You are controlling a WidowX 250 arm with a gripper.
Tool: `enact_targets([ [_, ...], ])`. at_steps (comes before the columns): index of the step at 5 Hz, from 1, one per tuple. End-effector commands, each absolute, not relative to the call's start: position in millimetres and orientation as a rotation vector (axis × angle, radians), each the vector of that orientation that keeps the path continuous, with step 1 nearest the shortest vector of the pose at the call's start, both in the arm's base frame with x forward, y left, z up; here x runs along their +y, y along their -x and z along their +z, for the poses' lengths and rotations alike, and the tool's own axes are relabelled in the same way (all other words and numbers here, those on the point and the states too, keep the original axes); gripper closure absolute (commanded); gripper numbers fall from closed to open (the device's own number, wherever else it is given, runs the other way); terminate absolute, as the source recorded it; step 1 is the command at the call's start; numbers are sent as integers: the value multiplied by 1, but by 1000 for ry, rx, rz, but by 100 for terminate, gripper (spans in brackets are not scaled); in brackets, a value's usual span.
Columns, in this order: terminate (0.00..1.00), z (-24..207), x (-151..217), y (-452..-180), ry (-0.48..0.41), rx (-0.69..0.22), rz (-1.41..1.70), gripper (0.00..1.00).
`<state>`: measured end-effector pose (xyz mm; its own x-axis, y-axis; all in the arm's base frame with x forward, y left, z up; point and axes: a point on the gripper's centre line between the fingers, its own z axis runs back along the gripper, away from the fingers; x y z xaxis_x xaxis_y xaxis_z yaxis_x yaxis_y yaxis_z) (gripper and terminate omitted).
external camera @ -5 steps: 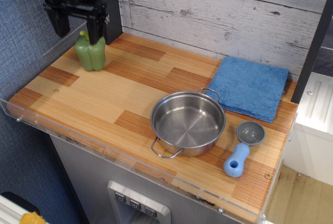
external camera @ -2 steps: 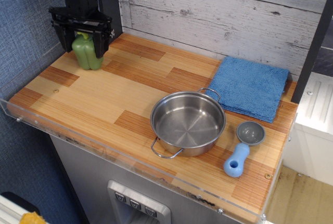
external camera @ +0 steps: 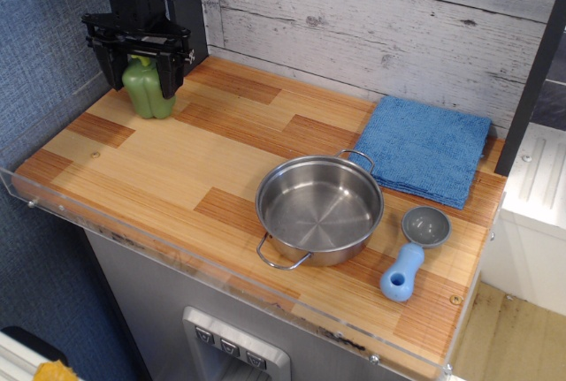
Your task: Put the green pepper on the blue rectangle.
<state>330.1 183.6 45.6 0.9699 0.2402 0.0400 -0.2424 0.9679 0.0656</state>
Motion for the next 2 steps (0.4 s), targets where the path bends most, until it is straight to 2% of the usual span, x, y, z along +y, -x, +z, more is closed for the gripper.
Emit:
enact_targets([
  [1,0,98,166,-326,-55,-137,266,100],
  [2,0,130,118,-336,-7,-195,214,100],
])
